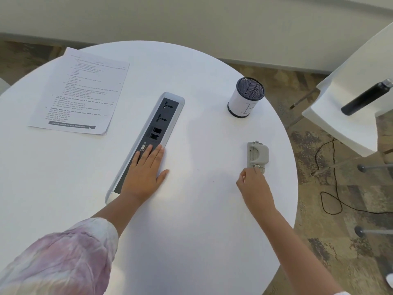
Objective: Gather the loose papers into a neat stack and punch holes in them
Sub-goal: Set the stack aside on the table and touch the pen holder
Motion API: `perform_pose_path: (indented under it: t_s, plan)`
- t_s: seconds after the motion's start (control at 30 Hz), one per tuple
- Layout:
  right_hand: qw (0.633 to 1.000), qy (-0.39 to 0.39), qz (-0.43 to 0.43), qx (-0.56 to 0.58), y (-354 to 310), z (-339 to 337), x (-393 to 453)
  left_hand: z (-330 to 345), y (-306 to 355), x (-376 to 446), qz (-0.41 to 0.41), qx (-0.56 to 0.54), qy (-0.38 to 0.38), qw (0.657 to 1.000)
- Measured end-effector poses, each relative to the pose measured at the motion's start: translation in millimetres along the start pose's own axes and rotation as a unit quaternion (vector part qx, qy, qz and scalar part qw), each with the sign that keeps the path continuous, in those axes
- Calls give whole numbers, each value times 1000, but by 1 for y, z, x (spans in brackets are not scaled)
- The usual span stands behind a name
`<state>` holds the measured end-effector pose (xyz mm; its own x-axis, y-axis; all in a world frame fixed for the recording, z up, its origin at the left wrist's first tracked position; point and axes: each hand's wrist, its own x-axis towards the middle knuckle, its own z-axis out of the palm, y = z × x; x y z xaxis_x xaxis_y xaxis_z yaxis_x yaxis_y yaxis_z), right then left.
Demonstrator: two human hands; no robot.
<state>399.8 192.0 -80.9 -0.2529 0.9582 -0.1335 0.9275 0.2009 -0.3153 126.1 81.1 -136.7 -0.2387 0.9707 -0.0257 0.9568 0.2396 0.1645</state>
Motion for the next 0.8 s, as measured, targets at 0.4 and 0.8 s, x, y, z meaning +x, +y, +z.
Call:
perform_pose_path:
  t_s: [0.4,0.8]
  plan:
    - [945,89,47,310,-49,-89,158,-1,0,0,-3,-2,5,1000]
    - [971,141,21,191,-58,-102,202,-3,0,0,-4,2,10,1000]
